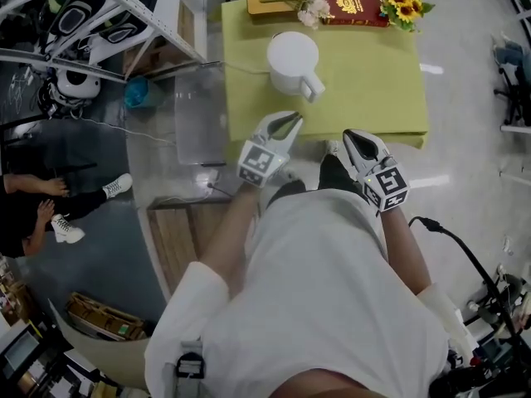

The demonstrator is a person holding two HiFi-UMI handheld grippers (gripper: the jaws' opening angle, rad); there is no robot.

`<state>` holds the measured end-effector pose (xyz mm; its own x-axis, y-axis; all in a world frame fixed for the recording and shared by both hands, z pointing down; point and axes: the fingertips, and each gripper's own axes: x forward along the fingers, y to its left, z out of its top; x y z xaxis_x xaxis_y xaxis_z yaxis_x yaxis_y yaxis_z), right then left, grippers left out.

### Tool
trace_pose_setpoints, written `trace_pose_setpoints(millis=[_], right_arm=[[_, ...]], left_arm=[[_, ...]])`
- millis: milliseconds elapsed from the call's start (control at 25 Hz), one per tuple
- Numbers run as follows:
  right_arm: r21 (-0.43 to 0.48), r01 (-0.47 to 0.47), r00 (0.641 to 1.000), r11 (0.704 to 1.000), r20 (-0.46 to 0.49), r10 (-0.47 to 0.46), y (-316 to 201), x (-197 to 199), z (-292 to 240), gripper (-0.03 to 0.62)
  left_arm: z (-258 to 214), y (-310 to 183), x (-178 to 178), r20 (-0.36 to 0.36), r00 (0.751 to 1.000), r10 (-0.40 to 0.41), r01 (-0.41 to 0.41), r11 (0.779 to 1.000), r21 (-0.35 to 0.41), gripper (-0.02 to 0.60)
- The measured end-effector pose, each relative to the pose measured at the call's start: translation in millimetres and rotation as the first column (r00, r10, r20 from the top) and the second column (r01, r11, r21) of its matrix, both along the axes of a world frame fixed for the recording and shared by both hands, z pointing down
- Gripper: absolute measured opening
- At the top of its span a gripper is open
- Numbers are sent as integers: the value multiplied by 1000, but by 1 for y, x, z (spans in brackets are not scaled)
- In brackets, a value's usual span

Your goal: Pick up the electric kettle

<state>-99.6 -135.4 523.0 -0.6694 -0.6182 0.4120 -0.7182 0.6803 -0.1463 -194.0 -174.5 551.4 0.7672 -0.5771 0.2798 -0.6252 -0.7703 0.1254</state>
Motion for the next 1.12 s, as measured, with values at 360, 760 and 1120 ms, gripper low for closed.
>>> trace_pose_setpoints(millis=[360, 760, 1120], right_arm=[[-47, -13, 1000, 999, -2, 12, -6, 34, 5, 3], [-85, 46, 999, 995, -9, -47, -32, 40, 14, 3], [-109, 87, 996, 990, 6, -86, -53, 40, 22, 3]], left_arm=[[56, -42, 35, 88, 996, 5, -2, 1000, -30, 132], [91, -76, 63, 156, 988, 5, 0, 1000, -31, 187], [97, -97, 91, 163, 986, 41, -46, 999, 29, 186]])
